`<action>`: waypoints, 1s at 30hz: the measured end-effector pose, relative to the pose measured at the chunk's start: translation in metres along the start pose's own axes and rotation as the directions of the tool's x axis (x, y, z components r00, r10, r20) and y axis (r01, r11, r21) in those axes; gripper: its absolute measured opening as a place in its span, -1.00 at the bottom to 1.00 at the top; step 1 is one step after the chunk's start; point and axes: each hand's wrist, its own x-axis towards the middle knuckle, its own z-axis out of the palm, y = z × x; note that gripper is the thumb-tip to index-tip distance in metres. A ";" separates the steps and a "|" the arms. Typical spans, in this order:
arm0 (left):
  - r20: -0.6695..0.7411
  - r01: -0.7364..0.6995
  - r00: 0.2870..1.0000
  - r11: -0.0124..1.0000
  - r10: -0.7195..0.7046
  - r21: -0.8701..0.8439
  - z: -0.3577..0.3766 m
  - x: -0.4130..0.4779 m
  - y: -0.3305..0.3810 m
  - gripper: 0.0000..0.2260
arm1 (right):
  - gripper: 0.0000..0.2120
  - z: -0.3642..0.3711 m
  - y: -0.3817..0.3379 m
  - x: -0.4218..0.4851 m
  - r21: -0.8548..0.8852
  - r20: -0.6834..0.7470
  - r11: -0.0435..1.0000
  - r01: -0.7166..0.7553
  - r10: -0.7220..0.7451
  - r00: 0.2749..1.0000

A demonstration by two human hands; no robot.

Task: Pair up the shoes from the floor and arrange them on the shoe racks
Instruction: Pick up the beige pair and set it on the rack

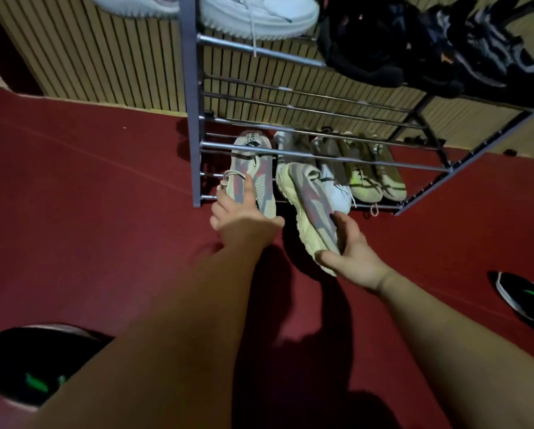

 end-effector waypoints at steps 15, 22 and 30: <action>-0.110 0.065 0.991 0.996 -0.070 -0.056 0.022 0.077 0.013 -0.24 | -0.08 0.022 -0.028 0.113 -0.268 -0.198 0.958 0.105 -0.161 0.967; -0.107 0.127 0.989 0.938 -0.097 0.323 0.002 0.128 0.023 -0.34 | -0.41 0.048 -0.072 0.174 -0.444 -0.160 0.895 0.032 -0.114 0.981; 0.190 -0.042 0.980 0.878 -0.056 0.477 0.019 0.125 -0.013 -0.12 | -0.02 0.087 -0.070 0.187 -0.545 0.196 0.816 0.192 -0.099 0.976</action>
